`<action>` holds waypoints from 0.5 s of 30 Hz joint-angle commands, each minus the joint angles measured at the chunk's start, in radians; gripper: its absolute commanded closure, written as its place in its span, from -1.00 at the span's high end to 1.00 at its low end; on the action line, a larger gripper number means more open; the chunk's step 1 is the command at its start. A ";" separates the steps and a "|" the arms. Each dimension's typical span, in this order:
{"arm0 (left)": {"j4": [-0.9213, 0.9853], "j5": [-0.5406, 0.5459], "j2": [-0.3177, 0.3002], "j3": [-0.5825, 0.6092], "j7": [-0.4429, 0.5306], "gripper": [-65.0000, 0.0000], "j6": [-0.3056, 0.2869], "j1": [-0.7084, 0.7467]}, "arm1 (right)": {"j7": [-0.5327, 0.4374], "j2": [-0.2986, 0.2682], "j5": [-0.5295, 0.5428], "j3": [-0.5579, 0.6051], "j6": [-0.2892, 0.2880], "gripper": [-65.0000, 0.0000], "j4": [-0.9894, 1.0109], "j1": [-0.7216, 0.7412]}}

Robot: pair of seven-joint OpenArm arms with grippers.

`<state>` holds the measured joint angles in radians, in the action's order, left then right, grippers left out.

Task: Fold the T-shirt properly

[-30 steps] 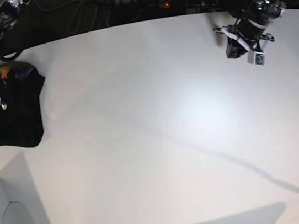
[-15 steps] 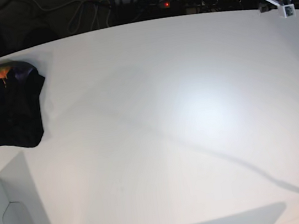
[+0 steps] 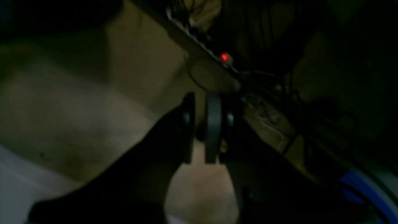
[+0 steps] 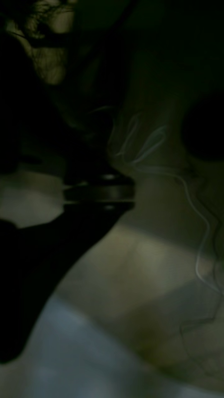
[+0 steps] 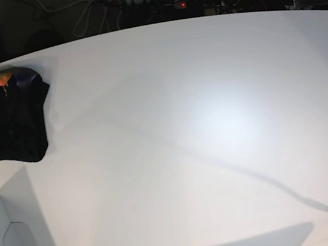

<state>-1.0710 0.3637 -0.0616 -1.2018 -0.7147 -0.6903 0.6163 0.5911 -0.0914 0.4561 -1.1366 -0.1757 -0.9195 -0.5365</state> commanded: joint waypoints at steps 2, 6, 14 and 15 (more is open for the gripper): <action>0.090 0.005 -0.030 0.009 0.040 -0.81 -0.008 -0.013 | -0.009 -0.031 0.010 -0.001 -0.003 -1.00 0.076 0.003; 0.225 0.005 -0.057 0.113 0.131 -0.81 -0.008 -0.043 | -0.010 -0.032 0.008 0.003 -0.003 -1.00 0.139 0.040; 0.265 0.004 -0.060 0.445 0.353 -0.81 -0.008 -0.054 | -0.012 -0.029 0.007 0.189 -0.003 -1.00 0.149 0.094; 0.265 0.004 -0.076 0.495 0.376 -0.81 -0.008 -0.060 | -0.015 -0.029 0.007 0.218 -0.003 -1.00 0.165 0.100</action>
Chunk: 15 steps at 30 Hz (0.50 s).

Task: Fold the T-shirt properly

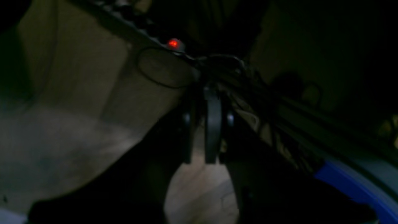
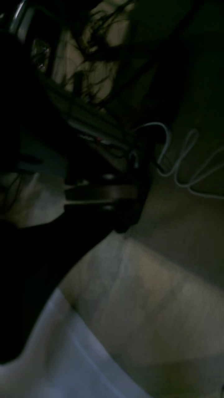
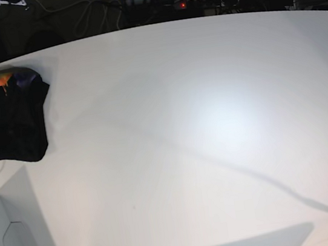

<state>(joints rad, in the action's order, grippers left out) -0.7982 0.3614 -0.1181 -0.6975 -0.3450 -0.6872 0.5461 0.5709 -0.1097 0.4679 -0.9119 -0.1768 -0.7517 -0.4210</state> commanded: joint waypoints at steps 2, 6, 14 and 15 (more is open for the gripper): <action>0.027 0.004 -0.038 0.085 0.047 -0.81 -0.011 -0.011 | -0.030 -0.014 -0.005 0.060 -0.002 -1.00 0.036 -0.005; 0.251 0.004 -0.104 0.266 0.169 -0.81 -0.011 -0.108 | -0.213 -0.029 -0.005 0.239 -0.002 -1.00 0.163 -0.002; 0.517 0.006 -0.130 0.543 0.436 -0.81 -0.011 -0.222 | -0.323 -0.066 -0.005 0.486 -0.002 -1.00 0.246 0.038; 0.517 0.006 -0.128 0.563 0.442 -0.81 -0.011 -0.222 | -0.338 -0.069 -0.005 0.517 -0.002 -1.00 0.246 0.038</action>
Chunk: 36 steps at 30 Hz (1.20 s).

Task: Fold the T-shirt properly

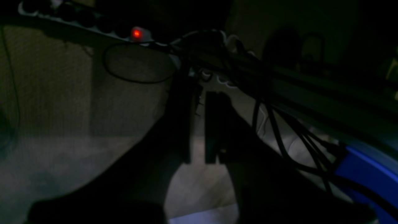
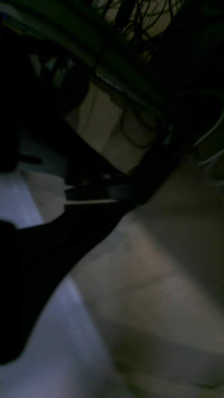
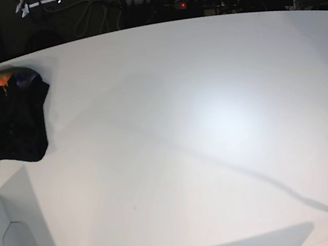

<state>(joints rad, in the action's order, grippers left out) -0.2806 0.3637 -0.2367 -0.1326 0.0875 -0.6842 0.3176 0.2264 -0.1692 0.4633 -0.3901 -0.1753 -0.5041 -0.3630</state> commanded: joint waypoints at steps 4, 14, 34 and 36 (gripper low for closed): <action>-0.001 0.004 -0.006 0.057 0.011 -0.81 -0.014 0.005 | -0.058 -0.016 -0.001 0.144 -0.003 -1.00 -0.001 -0.020; -0.001 0.004 -0.006 0.141 0.025 -0.81 0.231 -0.015 | -0.247 -0.053 -0.002 0.544 -0.002 -1.00 0.057 -0.008; 0.060 0.004 0.029 0.417 0.162 -0.80 0.513 -0.108 | -0.460 -0.049 -0.002 1.028 -0.002 -1.00 0.266 0.154; 0.060 0.004 0.030 0.417 0.160 -0.80 0.513 -0.110 | -0.460 -0.045 -0.002 1.029 -0.002 -1.00 0.267 0.167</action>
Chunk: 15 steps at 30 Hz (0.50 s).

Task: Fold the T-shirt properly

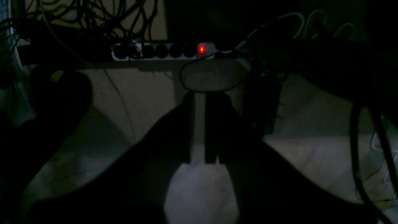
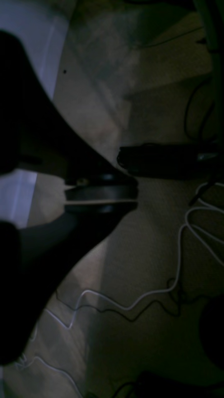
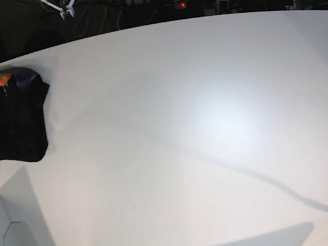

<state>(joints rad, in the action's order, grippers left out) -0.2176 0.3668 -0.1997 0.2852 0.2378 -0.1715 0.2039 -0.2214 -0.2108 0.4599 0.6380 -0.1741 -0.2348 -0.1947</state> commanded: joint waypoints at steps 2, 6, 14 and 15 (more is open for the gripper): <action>-0.003 0.001 -0.007 -0.001 0.010 -0.80 0.000 -0.014 | -0.013 0.004 0.001 0.004 -0.003 -1.00 0.001 0.008; -0.003 0.005 -0.007 -0.001 0.010 -0.80 0.000 -0.028 | -0.003 0.006 0.001 0.004 -0.003 -1.00 0.002 0.031; -0.001 0.010 0.047 -0.004 0.010 -0.80 0.002 -0.044 | 0.000 0.018 0.000 0.121 0.000 -1.00 0.004 0.073; -0.001 0.010 0.059 -0.002 0.010 -0.80 0.013 -0.044 | 0.000 0.018 0.000 0.144 0.002 -1.00 0.004 0.076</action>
<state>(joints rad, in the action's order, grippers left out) -0.2165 0.3748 -0.1390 0.2832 0.2375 -0.1600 0.1642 -0.2100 -0.1856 0.4561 0.7849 -0.1730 -0.2291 -0.1158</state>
